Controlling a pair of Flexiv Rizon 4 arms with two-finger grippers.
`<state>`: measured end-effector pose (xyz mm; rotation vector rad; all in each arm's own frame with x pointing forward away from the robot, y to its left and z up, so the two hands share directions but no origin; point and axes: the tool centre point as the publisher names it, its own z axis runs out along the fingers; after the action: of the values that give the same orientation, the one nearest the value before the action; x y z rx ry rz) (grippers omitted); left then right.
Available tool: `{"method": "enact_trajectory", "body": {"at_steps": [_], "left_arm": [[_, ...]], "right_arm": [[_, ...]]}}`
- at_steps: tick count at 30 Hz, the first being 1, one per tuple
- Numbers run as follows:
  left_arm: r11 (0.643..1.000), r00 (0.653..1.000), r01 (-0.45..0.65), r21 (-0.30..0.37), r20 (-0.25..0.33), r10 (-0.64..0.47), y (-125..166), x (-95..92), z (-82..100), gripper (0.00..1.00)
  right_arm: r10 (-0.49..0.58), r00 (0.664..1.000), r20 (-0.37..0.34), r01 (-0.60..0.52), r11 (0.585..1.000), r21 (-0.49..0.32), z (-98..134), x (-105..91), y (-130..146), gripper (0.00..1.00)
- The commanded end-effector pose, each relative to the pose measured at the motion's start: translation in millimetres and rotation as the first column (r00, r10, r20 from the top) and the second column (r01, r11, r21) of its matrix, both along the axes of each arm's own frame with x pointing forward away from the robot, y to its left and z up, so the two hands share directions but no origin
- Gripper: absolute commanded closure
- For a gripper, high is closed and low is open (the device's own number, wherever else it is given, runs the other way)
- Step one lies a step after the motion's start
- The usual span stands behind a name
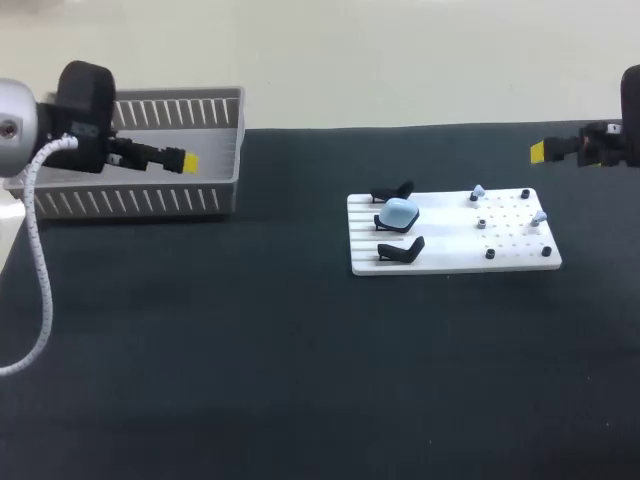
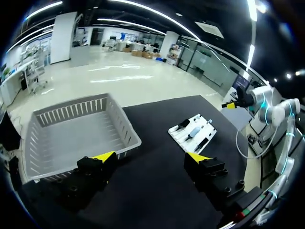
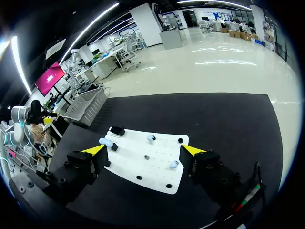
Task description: Pick up each earbud case from the left stands, insert the matching earbuds, close the lid, and place the case in the box.
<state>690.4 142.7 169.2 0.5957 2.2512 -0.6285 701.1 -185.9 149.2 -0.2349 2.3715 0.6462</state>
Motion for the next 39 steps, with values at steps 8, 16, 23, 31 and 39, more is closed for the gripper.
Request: {"method": "enact_trajectory", "body": {"at_steps": [8, 16, 23, 31, 39], "left_arm": [[0.945, 0.94, 0.328, 0.007, 0.099, -0.327, -18.6, -11.0, -1.4, 0.0], [0.858, 0.839, 0.51, 0.063, 0.182, -0.512, -41.2, 3.2, -8.2, 0.0], [0.785, 0.76, 0.617, 0.047, 0.221, -0.611, -61.7, 9.6, -21.4, 0.0], [0.731, 0.695, 0.679, 0.071, 0.26, -0.67, -76.9, 16.3, -31.8, 0.0], [0.727, 0.69, 0.682, 0.073, 0.263, -0.674, -77.4, 16.9, -31.5, 0.0]], "right_arm": [[-0.001, 1.0, 0.0, 0.001, 1.0, -0.002, 0.3, -0.4, 0.1, 0.0], [-0.001, 1.0, 0.0, 0.001, 1.0, -0.002, 0.3, -0.4, 0.1, 0.0], [-0.001, 1.0, 0.0, 0.001, 1.0, -0.002, 0.3, -0.4, 0.1, 0.0], [-0.001, 1.0, 0.0, 0.001, 1.0, -0.002, 0.3, -0.4, 0.1, 0.0], [-0.001, 1.0, 0.0, 0.001, 1.0, -0.002, 0.3, -0.4, 0.1, 0.0]]}}
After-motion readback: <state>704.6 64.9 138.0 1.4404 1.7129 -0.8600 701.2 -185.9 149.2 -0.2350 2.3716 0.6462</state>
